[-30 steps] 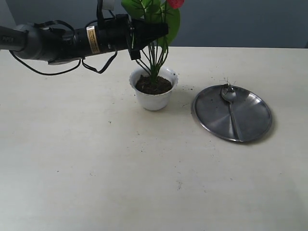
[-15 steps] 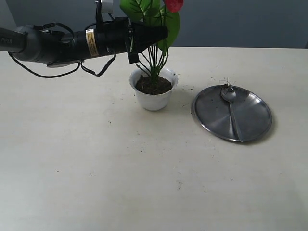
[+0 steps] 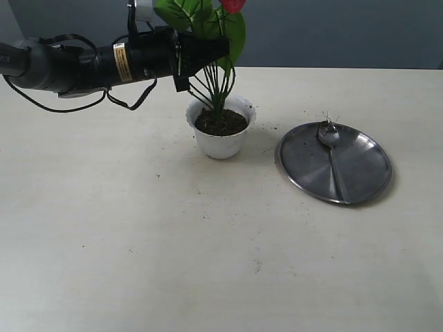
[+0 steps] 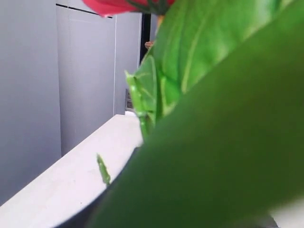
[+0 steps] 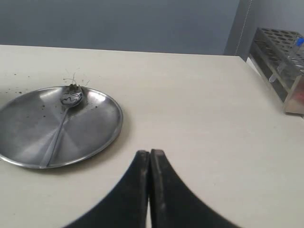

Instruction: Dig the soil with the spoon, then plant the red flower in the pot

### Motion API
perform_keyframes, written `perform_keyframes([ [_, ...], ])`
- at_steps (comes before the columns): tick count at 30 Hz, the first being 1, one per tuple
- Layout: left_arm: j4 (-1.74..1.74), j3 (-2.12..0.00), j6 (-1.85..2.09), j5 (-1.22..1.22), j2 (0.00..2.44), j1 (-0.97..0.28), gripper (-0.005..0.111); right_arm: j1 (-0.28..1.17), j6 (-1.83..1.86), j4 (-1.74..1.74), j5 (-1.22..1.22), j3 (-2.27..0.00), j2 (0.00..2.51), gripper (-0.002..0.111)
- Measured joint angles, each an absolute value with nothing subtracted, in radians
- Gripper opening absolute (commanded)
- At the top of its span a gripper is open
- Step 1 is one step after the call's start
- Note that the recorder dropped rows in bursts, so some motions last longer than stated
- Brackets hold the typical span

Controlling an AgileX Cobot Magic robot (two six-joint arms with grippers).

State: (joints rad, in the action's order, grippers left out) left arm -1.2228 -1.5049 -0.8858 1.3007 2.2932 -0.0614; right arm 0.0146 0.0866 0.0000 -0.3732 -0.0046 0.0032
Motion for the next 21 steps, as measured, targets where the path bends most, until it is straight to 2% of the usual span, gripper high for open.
perform_keyframes([
  [21, -1.208, -1.511, -0.860, 1.301, 2.324, -0.074, 0.000, 0.015, 0.087, 0.000, -0.373, -0.005, 0.003, 0.000],
])
